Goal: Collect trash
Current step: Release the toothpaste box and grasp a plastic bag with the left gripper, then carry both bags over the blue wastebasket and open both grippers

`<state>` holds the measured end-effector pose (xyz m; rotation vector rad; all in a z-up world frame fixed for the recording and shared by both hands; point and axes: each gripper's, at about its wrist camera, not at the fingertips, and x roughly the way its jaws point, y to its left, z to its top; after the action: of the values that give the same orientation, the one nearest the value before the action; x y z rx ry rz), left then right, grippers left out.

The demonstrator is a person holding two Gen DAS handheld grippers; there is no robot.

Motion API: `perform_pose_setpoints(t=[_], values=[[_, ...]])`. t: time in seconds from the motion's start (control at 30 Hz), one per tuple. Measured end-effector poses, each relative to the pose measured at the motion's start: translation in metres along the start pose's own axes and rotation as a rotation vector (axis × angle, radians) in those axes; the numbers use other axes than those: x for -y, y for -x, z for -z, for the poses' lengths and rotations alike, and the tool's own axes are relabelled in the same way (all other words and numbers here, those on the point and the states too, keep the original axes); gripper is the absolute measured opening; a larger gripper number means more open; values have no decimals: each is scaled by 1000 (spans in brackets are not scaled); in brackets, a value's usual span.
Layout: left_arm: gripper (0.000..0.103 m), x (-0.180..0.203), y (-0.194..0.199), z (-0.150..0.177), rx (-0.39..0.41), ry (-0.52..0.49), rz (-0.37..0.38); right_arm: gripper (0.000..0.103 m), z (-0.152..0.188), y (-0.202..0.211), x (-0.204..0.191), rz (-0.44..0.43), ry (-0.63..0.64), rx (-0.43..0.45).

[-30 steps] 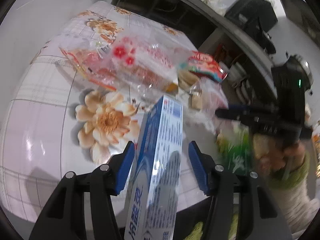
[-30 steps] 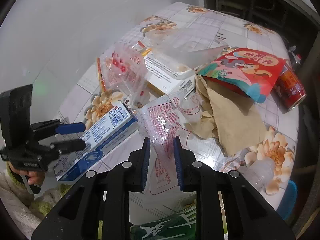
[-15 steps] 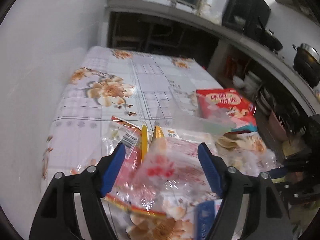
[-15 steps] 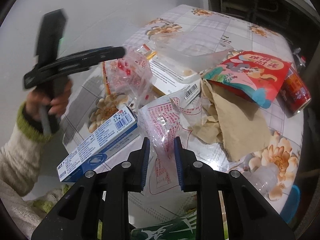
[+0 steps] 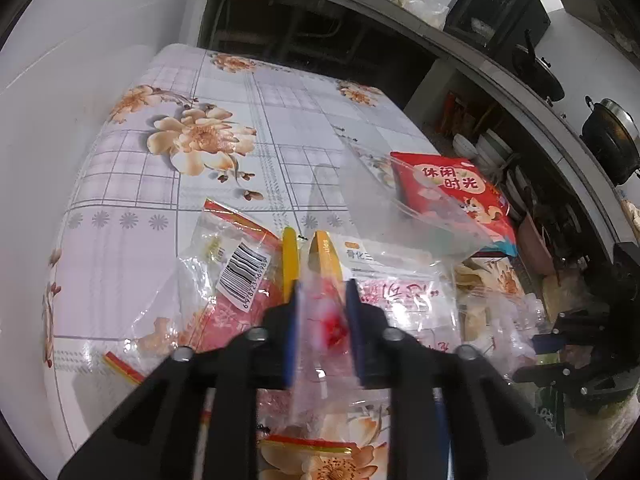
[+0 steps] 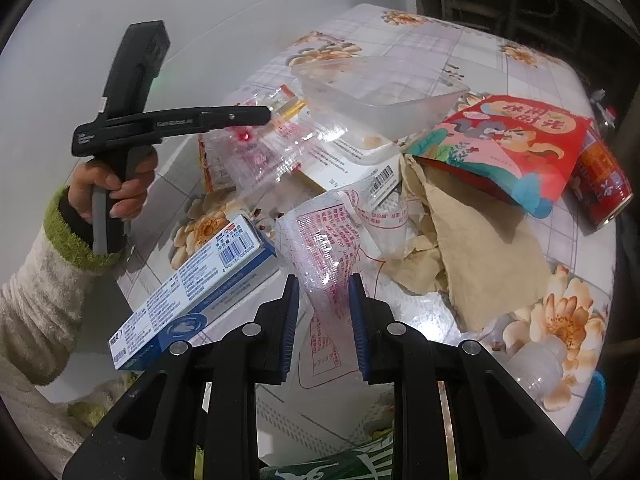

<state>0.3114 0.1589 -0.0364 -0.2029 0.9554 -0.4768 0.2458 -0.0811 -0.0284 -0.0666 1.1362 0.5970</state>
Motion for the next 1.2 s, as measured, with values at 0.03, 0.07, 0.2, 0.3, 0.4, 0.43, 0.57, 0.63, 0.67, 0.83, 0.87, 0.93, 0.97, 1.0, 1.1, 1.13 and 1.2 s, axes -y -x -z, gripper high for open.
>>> perform_pose_setpoints(t=[0.03, 0.07, 0.2, 0.3, 0.4, 0.43, 0.57, 0.63, 0.67, 0.83, 0.87, 0.93, 0.97, 1.0, 1.1, 1.13, 1.2], values=[[11, 1, 4, 1, 10, 0, -1, 23, 0, 0, 0, 0, -2, 3], [10, 3, 7, 1, 18, -2, 1, 23, 0, 2, 0, -1, -6, 10], [7, 14, 29, 0, 75, -27, -5, 23, -1, 12, 1, -8, -23, 48], [6, 27, 51, -4, 130, -34, -7, 23, -2, 26, 1, -19, -39, 94], [5, 45, 77, -9, 185, -52, 0, 22, 0, 54, -1, -34, -49, 183], [5, 56, 89, -11, 211, -69, 3, 22, 1, 62, 0, -39, -53, 208], [5, 98, 119, -17, 279, -142, 15, 22, 18, 109, 9, -52, -99, 342], [5, 121, 127, -19, 296, -179, 33, 22, 33, 132, 18, -46, -134, 400], [5, 140, 129, -20, 298, -206, 53, 22, 44, 145, 25, -39, -158, 430], [5, 221, 109, -21, 261, -338, 130, 22, 107, 193, 61, 31, -305, 526], [5, 235, 102, -21, 249, -362, 142, 22, 123, 202, 72, 48, -349, 540], [6, 276, 78, -20, 209, -427, 170, 23, 152, 216, 91, 76, -430, 560], [6, 293, 68, -17, 191, -454, 182, 22, 164, 220, 99, 84, -463, 568], [6, 313, 55, -15, 167, -484, 198, 23, 184, 226, 112, 97, -520, 579], [6, 372, 9, -3, 78, -576, 233, 23, 229, 232, 145, 129, -664, 591], [6, 394, -10, 3, 39, -610, 240, 23, 240, 229, 154, 135, -707, 590], [6, 427, -46, 16, -31, -657, 240, 23, 271, 220, 182, 137, -824, 583]])
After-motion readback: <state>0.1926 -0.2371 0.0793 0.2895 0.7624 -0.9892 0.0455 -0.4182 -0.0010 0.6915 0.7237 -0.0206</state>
